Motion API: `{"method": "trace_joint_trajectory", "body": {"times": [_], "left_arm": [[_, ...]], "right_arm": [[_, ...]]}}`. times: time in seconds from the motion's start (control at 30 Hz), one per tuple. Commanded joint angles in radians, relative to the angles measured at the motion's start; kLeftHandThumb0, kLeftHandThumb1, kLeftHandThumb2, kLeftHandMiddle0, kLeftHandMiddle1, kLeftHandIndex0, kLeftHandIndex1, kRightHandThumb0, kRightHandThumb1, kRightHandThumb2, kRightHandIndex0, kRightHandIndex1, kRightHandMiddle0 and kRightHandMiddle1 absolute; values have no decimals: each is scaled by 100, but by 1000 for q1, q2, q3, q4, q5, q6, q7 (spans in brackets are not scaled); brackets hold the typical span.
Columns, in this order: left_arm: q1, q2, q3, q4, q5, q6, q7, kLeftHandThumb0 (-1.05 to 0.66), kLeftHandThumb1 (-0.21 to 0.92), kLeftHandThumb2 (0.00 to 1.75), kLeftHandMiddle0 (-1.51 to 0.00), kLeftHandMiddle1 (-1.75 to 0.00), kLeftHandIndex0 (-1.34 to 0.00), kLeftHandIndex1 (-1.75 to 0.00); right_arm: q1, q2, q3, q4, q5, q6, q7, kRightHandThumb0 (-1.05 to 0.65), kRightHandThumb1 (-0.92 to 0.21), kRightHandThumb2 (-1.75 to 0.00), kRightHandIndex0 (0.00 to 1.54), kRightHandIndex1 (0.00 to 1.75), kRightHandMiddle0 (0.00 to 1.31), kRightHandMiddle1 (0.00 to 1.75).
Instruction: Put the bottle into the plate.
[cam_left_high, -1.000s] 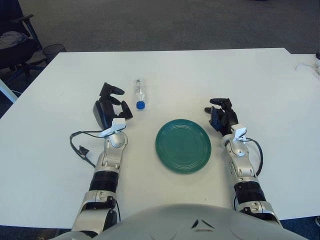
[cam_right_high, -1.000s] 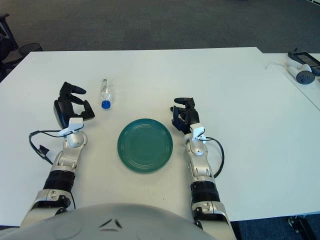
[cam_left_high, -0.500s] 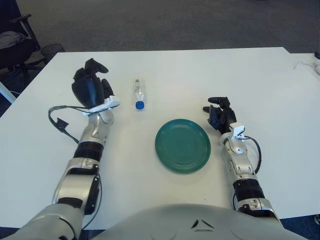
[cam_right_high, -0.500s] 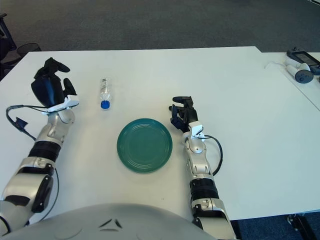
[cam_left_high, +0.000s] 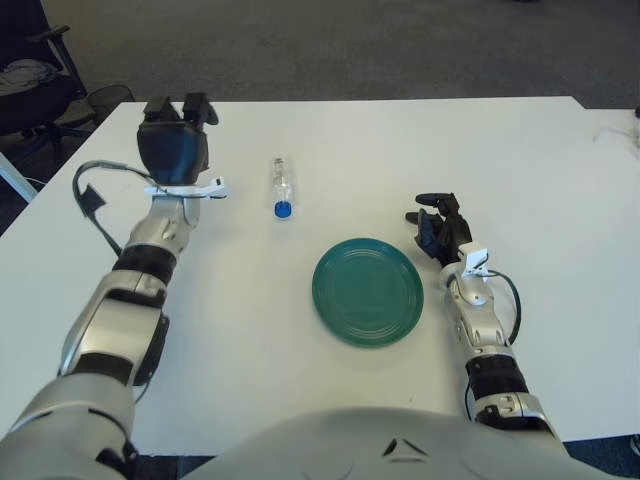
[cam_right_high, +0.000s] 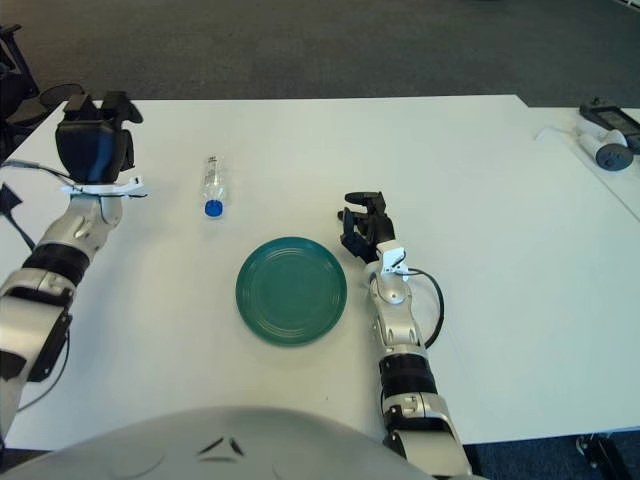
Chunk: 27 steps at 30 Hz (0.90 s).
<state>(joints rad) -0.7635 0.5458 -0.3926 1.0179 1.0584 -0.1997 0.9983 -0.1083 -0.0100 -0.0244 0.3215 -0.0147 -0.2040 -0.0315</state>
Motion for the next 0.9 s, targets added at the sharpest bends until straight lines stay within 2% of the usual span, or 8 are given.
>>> {"method": "trace_joint_trajectory", "body": {"times": [0.0, 0.2, 0.27, 0.33, 0.4, 0.53, 0.67, 0.87], "left_arm": [[-87, 41, -164, 102, 144, 45, -22, -1, 53, 105, -48, -168, -27, -172], [-171, 55, -357, 204, 283, 82, -53, -1, 83, 58, -33, -151, -20, -174], [-189, 58, -410, 225, 316, 81, -57, -18, 84, 60, -24, -146, -22, -174], [-201, 60, -449, 239, 334, 75, -58, -26, 88, 56, -18, -132, -20, -175], [-209, 59, -479, 249, 343, 65, -48, -48, 75, 73, -14, -118, -8, -152], [-220, 53, -539, 260, 367, 49, 16, -67, 70, 76, -8, -97, -2, -124], [-234, 43, -580, 275, 377, 62, 48, -72, 70, 71, -6, -90, 0, -114], [-257, 28, -635, 298, 387, 78, 34, -75, 85, 56, -9, -52, 0, -83]], "right_arm": [[25, 0, 8, 38, -7, 71, 6, -49, -83, -81, 32, 101, 2, 145], [17, 3, 14, 39, -5, 87, 6, -48, -84, -81, 31, 101, 0, 149], [15, 3, 16, 39, -6, 91, 5, -49, -84, -80, 32, 101, 0, 149], [12, 4, 17, 41, -5, 95, 5, -49, -84, -80, 32, 102, 0, 149], [7, 4, 17, 47, -5, 96, 5, -48, -83, -80, 32, 102, 0, 148], [-3, 5, 16, 60, -3, 98, 6, -48, -83, -80, 33, 102, 0, 147], [-12, 7, 17, 73, -4, 99, 4, -47, -83, -80, 33, 103, 0, 146], [-18, 12, 18, 84, -5, 99, -1, -47, -83, -81, 34, 103, 0, 145]]}}
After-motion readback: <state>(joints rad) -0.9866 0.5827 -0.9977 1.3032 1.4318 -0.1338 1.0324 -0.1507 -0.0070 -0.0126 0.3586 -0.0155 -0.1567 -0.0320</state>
